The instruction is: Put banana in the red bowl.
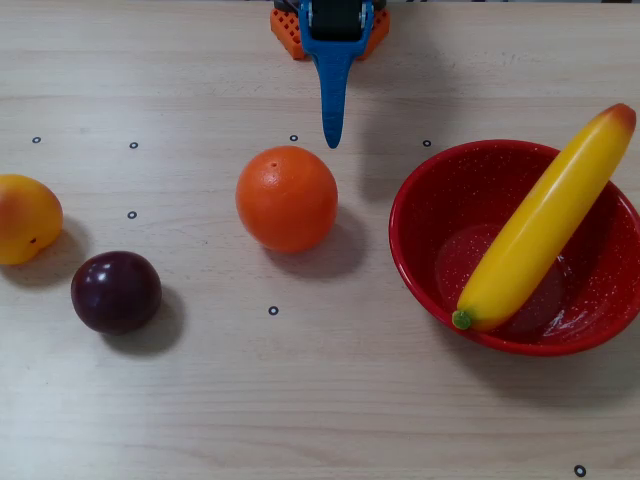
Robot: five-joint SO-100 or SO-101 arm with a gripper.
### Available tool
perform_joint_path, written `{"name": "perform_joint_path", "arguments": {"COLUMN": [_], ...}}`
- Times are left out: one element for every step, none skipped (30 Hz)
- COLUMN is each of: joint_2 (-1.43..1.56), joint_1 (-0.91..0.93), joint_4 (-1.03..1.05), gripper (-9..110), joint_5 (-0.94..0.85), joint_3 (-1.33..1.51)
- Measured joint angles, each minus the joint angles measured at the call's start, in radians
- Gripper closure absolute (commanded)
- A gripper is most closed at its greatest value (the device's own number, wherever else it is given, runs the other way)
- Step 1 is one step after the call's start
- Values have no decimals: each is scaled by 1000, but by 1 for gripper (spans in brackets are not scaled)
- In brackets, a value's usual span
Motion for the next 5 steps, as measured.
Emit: {"name": "perform_joint_path", "arguments": {"joint_2": [0, 0, 0, 0, 0], "joint_1": [0, 0, 0, 0, 0], "joint_4": [0, 0, 0, 0, 0], "gripper": [102, 102, 102, 102, 102], "joint_5": [0, 0, 0, 0, 0], "joint_3": [0, 0, 0, 0, 0]}}
